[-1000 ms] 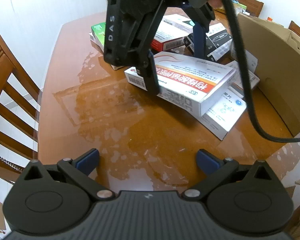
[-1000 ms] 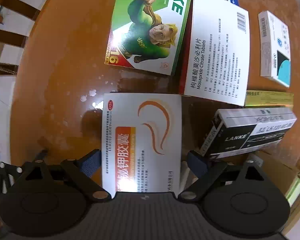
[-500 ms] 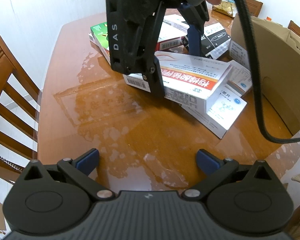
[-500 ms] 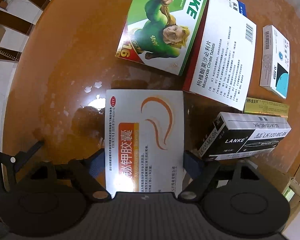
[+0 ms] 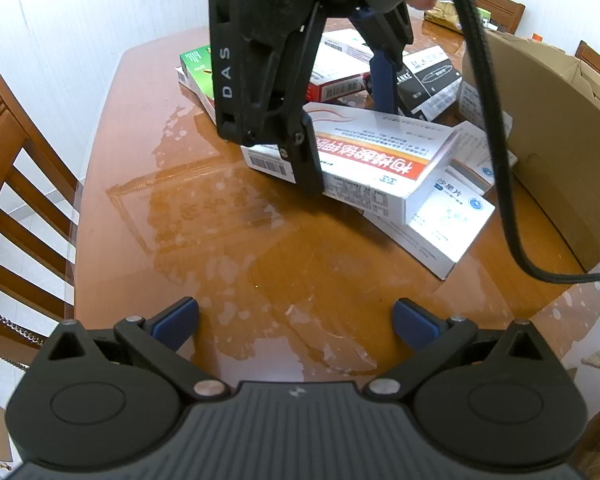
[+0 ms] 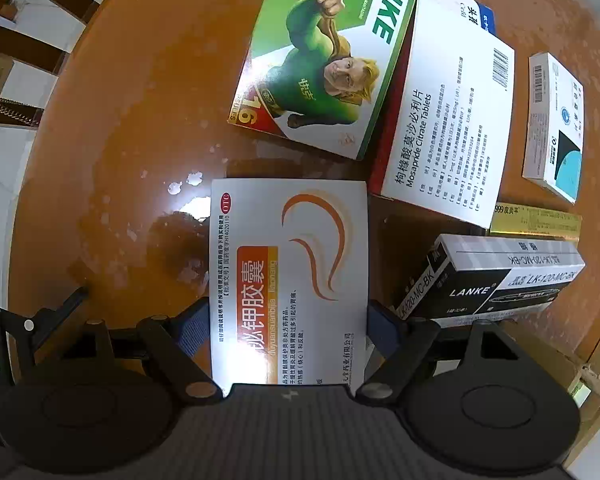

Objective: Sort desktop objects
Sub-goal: 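Hold the capsule box in the right gripper above the table, then carry the white-red capsule box with the right gripper toward the cardboard box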

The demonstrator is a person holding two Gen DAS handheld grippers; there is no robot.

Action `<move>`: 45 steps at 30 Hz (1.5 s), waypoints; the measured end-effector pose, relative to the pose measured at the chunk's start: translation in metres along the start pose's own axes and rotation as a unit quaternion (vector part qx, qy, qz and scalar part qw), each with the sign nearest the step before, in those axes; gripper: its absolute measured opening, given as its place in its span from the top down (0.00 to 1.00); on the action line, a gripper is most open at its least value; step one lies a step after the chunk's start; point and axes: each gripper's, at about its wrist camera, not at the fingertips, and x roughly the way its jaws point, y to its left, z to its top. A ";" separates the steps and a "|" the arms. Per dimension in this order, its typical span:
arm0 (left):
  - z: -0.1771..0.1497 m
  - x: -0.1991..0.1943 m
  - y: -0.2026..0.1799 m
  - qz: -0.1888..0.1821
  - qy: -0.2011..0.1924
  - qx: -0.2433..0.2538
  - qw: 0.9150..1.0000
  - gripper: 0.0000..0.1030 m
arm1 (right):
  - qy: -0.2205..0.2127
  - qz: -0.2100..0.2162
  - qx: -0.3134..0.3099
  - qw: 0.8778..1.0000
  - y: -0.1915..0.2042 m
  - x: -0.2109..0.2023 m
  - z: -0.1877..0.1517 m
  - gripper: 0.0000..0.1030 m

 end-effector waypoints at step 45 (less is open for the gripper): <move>-0.002 -0.003 -0.013 0.018 0.002 -0.001 1.000 0.00 | 0.005 0.008 -0.019 1.000 -0.002 -0.007 0.023 0.18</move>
